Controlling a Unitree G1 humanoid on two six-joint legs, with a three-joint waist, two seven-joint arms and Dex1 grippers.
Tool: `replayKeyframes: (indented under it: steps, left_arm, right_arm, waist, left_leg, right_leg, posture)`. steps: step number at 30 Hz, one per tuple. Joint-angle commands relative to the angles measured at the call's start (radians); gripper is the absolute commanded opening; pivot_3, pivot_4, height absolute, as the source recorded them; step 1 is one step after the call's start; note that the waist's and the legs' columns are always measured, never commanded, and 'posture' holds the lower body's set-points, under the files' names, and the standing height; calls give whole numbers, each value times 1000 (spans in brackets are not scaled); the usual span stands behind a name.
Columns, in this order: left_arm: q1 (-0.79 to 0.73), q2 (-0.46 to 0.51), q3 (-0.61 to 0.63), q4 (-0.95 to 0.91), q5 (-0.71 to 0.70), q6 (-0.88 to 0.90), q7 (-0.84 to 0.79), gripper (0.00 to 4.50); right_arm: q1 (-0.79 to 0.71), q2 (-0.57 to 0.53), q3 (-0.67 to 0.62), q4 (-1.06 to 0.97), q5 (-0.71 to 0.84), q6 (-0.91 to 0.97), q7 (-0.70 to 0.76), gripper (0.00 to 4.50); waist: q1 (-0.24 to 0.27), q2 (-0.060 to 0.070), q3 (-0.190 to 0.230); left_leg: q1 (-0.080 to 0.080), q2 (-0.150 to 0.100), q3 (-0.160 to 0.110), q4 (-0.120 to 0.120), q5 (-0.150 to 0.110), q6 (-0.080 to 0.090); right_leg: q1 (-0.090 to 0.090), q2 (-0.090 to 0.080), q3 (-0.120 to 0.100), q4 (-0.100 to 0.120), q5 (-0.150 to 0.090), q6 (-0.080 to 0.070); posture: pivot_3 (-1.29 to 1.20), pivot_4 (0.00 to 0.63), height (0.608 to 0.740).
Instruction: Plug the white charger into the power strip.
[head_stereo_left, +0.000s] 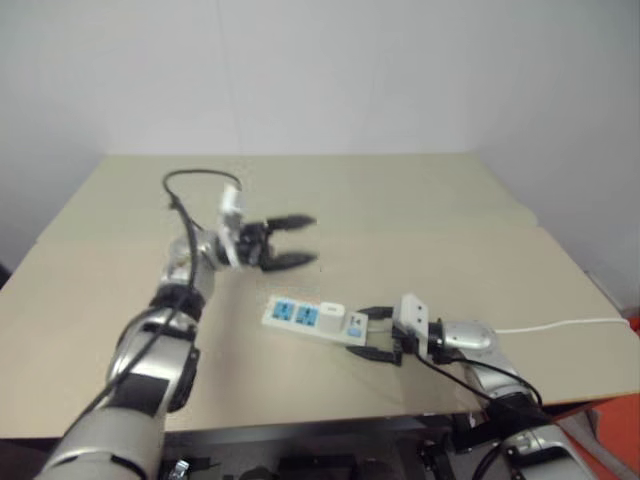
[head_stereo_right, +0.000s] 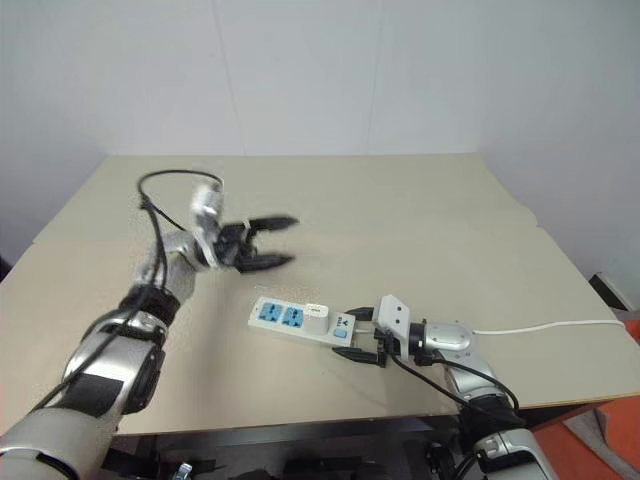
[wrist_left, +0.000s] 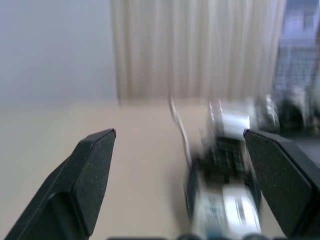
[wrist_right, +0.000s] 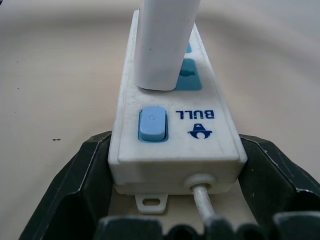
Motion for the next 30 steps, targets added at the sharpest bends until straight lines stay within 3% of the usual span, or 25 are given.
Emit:
replayKeyframes:
  steps: [1,2,4,11,15,19,23,30]
  left_arm:
    - [-46,31,109,62,5,-27,-3,4460]
    - [-44,39,129,70,13,-31,-3,4500]
    - [-32,52,159,72,26,-37,-3,4500]
    - [57,91,205,-39,27,-19,-3,4500]
    - [130,157,215,-143,15,18,-3,4500]
    - [227,272,219,-255,11,64,-3,4500]
    - [339,378,220,-361,3,102,-3,4500]
    - [450,452,246,-446,11,131,-3,4500]
  right_arm:
    - [11,9,39,17,-31,9,18,3449]
    - [7,8,38,16,-26,21,23,4168]
    - [5,4,34,9,-20,22,28,4479]
    - [19,-46,-18,-49,-8,9,20,4479]
    - [45,-136,-65,-136,27,18,47,4479]
    - [80,-277,-150,-241,99,65,103,4479]
    - [135,-402,-229,-315,166,106,165,4479]
    - [203,-464,-289,-371,200,129,179,4479]
  waist:
    - [-2,0,0]
    - [-3,0,0]
    - [-2,0,1]
    - [4,-2,6]
    - [9,-1,7]
    - [11,0,8]
    - [18,0,9]
    - [38,0,9]
  left_leg:
    - [1,0,0,0,0,0]
    - [1,0,0,0,0,0]
    - [1,0,0,-1,0,0]
    - [-1,0,0,-1,1,-1]
    - [-5,0,0,-1,1,-1]
    - [-16,-1,1,2,1,-2]
    - [-17,0,2,4,1,-2]
    - [-14,0,3,5,2,-3]
  right_leg:
    - [0,0,0,0,0,0]
    - [0,0,0,0,0,0]
    - [0,1,0,0,0,0]
    - [-1,0,0,0,0,0]
    - [-4,-1,-1,0,0,0]
    - [-18,-2,0,7,0,0]
    - [-18,-2,0,8,0,0]
    - [-17,-2,0,9,0,0]
  posture:
    - [0,150,740]
    - [0,150,740]
    - [0,150,740]
    - [0,150,740]
    - [0,150,740]
    - [0,150,740]
    - [0,150,740]
    - [0,150,740]
